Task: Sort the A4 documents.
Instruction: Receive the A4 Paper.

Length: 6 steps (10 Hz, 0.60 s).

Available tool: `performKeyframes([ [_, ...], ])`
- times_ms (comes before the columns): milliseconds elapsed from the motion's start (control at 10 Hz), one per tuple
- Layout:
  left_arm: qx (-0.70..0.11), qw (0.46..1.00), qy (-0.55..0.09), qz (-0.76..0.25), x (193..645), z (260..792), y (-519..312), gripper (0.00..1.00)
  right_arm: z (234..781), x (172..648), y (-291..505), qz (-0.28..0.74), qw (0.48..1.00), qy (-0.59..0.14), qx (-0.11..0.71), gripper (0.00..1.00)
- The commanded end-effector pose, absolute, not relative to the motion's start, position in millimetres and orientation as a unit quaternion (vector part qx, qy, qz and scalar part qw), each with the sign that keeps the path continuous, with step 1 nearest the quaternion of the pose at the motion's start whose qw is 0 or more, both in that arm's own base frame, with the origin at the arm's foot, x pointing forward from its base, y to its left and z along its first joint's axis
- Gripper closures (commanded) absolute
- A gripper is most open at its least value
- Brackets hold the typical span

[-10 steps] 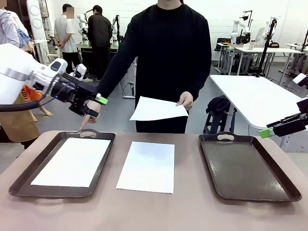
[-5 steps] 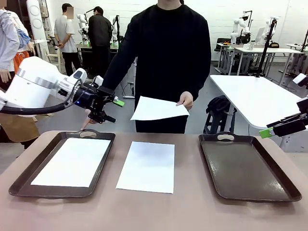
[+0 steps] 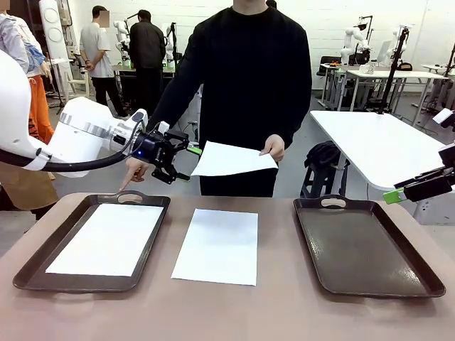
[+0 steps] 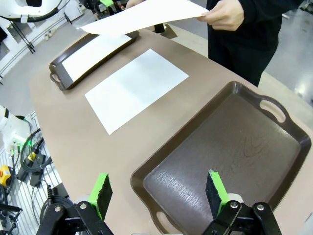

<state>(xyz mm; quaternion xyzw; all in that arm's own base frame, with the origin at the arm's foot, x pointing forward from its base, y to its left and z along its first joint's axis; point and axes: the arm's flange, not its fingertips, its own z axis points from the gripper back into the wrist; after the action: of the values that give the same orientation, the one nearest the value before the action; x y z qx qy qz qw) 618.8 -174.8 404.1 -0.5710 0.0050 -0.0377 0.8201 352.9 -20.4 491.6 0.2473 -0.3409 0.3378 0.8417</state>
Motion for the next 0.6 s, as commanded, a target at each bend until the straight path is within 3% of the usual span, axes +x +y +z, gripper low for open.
performKeyframes([
  [0, -0.581, 0.814, 0.019, -0.012, 636, 402, -188, 0.00, 490, 357, -20, 0.344, 0.835, -0.346, 0.256, 0.00],
  [500, -0.605, 0.796, 0.021, 0.024, 661, 390, -201, 0.00, 490, 357, -20, 0.344, 0.835, -0.346, 0.256, 0.00],
])
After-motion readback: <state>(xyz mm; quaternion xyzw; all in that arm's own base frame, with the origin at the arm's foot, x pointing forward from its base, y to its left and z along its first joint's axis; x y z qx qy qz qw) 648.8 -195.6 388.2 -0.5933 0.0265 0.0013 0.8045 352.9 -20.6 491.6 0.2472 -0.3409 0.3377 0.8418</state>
